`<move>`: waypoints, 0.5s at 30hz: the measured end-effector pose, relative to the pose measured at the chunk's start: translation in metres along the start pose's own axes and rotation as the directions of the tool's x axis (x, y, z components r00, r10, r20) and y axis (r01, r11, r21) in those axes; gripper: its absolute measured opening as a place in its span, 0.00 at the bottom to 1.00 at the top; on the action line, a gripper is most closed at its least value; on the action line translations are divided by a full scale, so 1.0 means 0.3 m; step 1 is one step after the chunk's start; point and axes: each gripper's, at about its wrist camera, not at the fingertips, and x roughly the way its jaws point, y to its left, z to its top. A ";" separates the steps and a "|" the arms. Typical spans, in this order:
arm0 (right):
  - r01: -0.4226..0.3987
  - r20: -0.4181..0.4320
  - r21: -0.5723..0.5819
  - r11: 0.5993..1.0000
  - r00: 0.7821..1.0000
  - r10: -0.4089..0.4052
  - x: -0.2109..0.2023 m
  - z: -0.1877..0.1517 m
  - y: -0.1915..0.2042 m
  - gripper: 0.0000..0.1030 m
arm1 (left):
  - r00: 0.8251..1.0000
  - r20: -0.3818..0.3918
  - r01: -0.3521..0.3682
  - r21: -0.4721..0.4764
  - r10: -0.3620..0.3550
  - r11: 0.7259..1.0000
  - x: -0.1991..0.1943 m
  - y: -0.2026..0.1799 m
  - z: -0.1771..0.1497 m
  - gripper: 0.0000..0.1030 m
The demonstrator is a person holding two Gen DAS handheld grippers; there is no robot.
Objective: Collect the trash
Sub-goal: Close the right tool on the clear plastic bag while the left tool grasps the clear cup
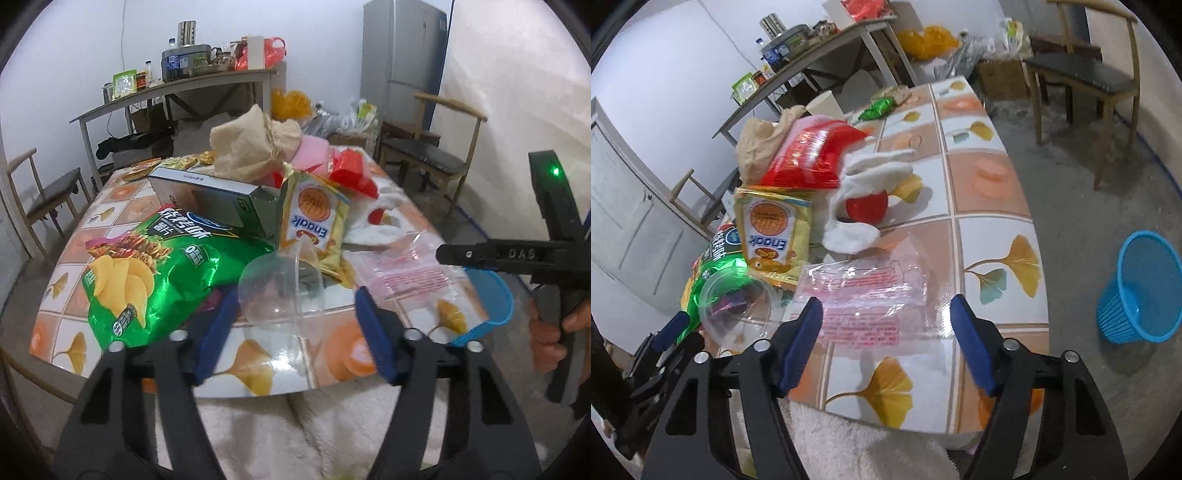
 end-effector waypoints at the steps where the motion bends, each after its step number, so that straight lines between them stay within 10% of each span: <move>1: -0.002 -0.005 0.004 1.000 1.000 0.002 0.012 0.006 -0.008 0.65 | 1.000 -0.015 -0.023 0.016 0.023 1.000 0.023 -0.006 0.003 0.51; 8: 0.017 -0.027 -0.029 0.999 0.999 -0.018 0.088 0.021 -0.027 0.53 | 0.993 -0.093 -0.074 0.044 0.078 0.996 0.101 -0.016 -0.010 0.16; 15: 0.036 -0.039 -0.080 0.996 0.998 -0.039 0.082 -0.006 -0.015 0.18 | 0.988 -0.121 -0.087 0.041 0.091 0.995 0.094 -0.018 -0.025 0.04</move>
